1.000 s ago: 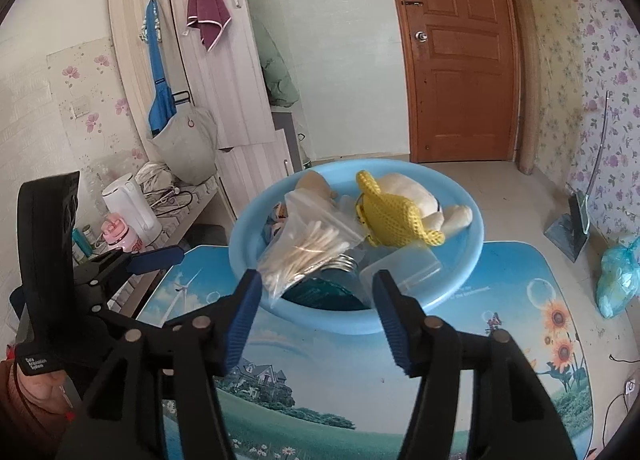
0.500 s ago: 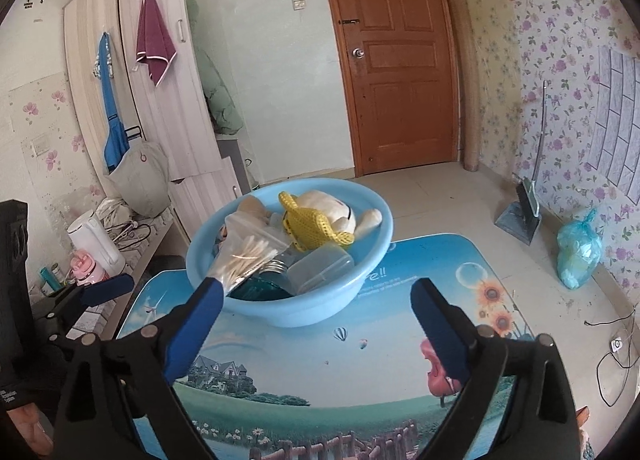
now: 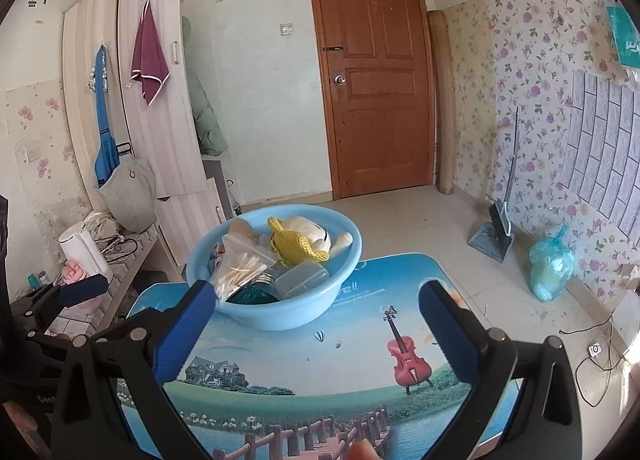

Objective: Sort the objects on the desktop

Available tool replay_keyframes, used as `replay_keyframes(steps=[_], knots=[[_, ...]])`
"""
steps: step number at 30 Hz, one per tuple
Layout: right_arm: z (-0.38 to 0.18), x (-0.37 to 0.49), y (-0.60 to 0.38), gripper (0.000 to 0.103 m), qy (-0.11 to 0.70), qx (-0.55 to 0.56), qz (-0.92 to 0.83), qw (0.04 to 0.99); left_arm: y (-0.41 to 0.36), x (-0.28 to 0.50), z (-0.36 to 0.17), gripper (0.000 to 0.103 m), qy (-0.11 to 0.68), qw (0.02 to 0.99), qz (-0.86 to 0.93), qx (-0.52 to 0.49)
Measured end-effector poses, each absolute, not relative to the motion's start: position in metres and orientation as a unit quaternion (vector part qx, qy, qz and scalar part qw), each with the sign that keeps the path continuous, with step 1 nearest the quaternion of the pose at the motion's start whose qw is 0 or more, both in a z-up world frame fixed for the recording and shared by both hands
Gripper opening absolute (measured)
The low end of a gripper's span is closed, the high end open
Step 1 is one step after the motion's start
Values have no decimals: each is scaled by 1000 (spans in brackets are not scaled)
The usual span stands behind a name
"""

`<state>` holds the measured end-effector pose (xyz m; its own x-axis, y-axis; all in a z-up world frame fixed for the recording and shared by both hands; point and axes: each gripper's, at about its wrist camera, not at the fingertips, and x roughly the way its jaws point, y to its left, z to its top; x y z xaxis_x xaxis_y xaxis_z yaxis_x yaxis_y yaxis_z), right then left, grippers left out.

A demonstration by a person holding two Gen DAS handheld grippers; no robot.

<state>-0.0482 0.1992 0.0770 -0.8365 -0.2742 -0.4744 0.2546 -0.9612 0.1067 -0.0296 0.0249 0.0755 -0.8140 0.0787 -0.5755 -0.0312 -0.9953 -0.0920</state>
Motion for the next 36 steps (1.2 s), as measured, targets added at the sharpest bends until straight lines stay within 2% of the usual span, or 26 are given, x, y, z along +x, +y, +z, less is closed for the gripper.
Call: replay_keyframes(steps=[8,16,36], knots=[[71,-47,202,103,-20,269,-954,132,19,-27,76,103,-55,13,948,-313],[53,-59,203,103,-36,336,-933,122,15,-30,69,103,-52,6,941,-334],[54,-51,203,103,-40,344,-930,126,21,-18,79,103,-38,18,943,-329]])
